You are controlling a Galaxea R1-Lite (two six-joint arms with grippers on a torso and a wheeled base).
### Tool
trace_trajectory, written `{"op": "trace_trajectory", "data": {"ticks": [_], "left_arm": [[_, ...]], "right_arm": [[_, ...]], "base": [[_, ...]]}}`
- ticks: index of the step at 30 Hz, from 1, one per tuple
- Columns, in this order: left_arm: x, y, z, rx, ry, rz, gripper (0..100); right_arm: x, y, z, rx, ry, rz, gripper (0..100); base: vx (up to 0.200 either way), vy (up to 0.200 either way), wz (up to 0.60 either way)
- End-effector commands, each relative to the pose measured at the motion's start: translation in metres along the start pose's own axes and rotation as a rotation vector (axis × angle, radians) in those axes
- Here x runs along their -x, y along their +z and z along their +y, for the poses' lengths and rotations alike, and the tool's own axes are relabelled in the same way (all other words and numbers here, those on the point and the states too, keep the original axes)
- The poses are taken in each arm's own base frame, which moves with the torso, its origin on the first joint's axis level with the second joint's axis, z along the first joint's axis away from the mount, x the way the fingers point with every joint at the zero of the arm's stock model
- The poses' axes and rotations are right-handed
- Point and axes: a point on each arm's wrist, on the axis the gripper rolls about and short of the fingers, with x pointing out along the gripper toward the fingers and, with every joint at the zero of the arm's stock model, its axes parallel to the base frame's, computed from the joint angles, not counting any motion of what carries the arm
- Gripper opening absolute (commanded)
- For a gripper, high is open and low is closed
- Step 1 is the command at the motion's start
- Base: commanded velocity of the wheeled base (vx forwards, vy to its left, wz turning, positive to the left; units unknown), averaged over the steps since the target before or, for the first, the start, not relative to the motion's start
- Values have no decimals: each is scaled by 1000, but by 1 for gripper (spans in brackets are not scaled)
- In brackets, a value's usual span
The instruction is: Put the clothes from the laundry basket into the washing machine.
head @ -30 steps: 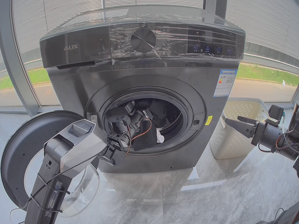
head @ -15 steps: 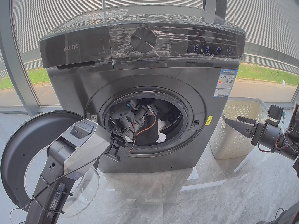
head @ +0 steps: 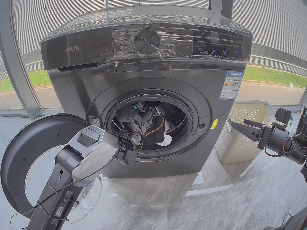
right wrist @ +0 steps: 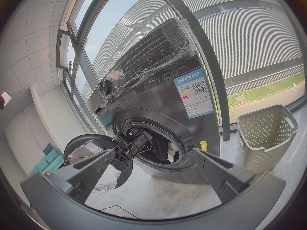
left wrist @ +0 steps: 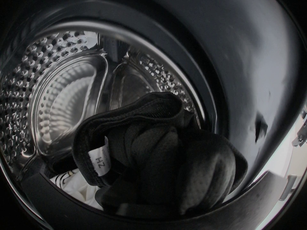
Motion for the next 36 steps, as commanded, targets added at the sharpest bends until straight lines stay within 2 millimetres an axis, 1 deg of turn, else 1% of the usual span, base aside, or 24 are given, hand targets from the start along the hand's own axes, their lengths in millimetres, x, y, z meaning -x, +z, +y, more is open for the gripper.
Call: {"op": "trace_trajectory", "data": {"ticks": [1, 7, 10, 11, 13, 14, 17, 18, 20, 22, 24, 26, 31, 32, 33, 36], "left_arm": [[-4, 0, 3, -1, 1, -17, 0], [-2, -10, 8, -3, 18, 30, 0], [-5, -8, 12, -12, 24, 42, 0], [-8, -4, 11, -12, 18, 29, 100], [-10, 0, 11, -12, 13, 13, 100], [-16, 7, 13, -11, 6, -25, 100], [-18, 5, 18, -15, 5, -48, 100], [-17, 2, 25, -22, 18, -41, 100], [-17, 5, 26, -23, 20, -39, 100], [-7, -6, 29, -17, 51, 60, 100], [1, -8, 28, -13, 69, 142, 100], [4, -8, 26, -12, 62, 162, 100], [7, -1, 21, -13, 59, 181, 100], [12, -4, 23, -14, 60, 208, 100], [12, -5, 23, -15, 61, 211, 100], [22, -12, 30, -92, 72, 252, 100]], "right_arm": [[0, 0, 0, 0, 1, 1, 100], [0, 0, 0, 0, -1, 0, 100], [0, -1, 0, -1, -1, 2, 100], [0, 0, 0, 0, 0, 2, 100], [0, 0, 0, 0, 1, 1, 100], [0, -1, 0, -1, 0, 4, 100], [0, 0, 0, -1, -1, 2, 100], [0, 0, 0, 1, 1, -1, 100], [1, 0, 0, 1, 0, -2, 100], [1, 0, 0, 0, 0, -1, 100], [1, 0, 0, 1, 1, -1, 100], [1, 0, 0, 1, 1, -4, 100], [1, 1, 0, 2, 1, -5, 100], [1, 1, 0, 2, 1, -5, 100], [1, 1, 1, 2, 3, -5, 100], [1, 1, 0, 2, 3, -5, 100]], "base": [[0, 0, 0], [0, 0, 0], [0, 0, 0], [0, 0, 0], [0, 0, 0], [0, 0, 0], [0, 0, 0], [0, 0, 0], [0, 0, 0], [0, 0, 0], [0, 0, 0], [0, 0, 0], [0, 0, 0], [0, 0, 0], [0, 0, 0], [0, 0, 0]]}}
